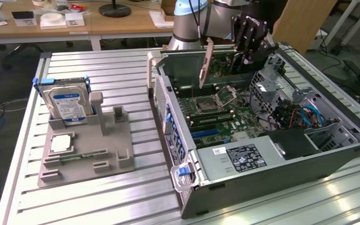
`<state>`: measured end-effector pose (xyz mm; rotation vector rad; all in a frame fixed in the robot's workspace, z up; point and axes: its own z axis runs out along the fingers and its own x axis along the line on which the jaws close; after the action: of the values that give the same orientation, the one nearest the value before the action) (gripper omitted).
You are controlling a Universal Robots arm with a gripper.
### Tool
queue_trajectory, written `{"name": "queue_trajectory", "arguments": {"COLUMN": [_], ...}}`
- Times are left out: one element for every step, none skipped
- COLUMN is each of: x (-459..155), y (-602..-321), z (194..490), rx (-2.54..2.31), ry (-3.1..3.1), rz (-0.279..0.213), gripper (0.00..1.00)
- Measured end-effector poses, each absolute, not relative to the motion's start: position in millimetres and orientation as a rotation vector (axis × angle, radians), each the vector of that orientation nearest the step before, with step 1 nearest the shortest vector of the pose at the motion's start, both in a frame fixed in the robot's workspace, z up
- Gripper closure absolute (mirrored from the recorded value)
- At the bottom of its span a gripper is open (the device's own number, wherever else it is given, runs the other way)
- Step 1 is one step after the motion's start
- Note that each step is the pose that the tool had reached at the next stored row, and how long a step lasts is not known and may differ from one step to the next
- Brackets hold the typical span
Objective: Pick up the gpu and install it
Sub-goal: 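Insert the gpu into the slot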
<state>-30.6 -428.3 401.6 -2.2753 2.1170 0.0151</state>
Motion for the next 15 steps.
{"name": "queue_trajectory", "arguments": {"x": [-31,-31,-31,-31,-31,-31,-31,-32,-33,-35,-36,-36,-36,-36,-36], "y": [-428,-428,-428,-428,-428,-428,-428,-428,-429,-429,-429,-429,-429,-429,-429], "z": [400,399,397,396,394,393,391,390,389,388,387,386,385,383,381], "rx": [-2.266,-2.253,-2.243,-2.238,-2.237,-2.235,-2.234,-2.233,-2.231,-2.23,-2.229,-2.229,-2.229,-2.229,-2.229], "ry": [2.127,2.141,2.151,2.156,2.157,2.158,2.16,2.161,2.161,2.16,2.159,2.158,2.158,2.158,2.158], "rz": [0.015,0.014,0.014,0.014,0.014,0.014,0.014,0.013,0.013,0.012,0.013,0.013,0.013,0.013,0.013], "gripper": [0.72,0.72,0.72,0.72,0.72,0.72,0.72,0.72,0.72,0.72,0.72,0.72,0.72,0.72,0.72]}}
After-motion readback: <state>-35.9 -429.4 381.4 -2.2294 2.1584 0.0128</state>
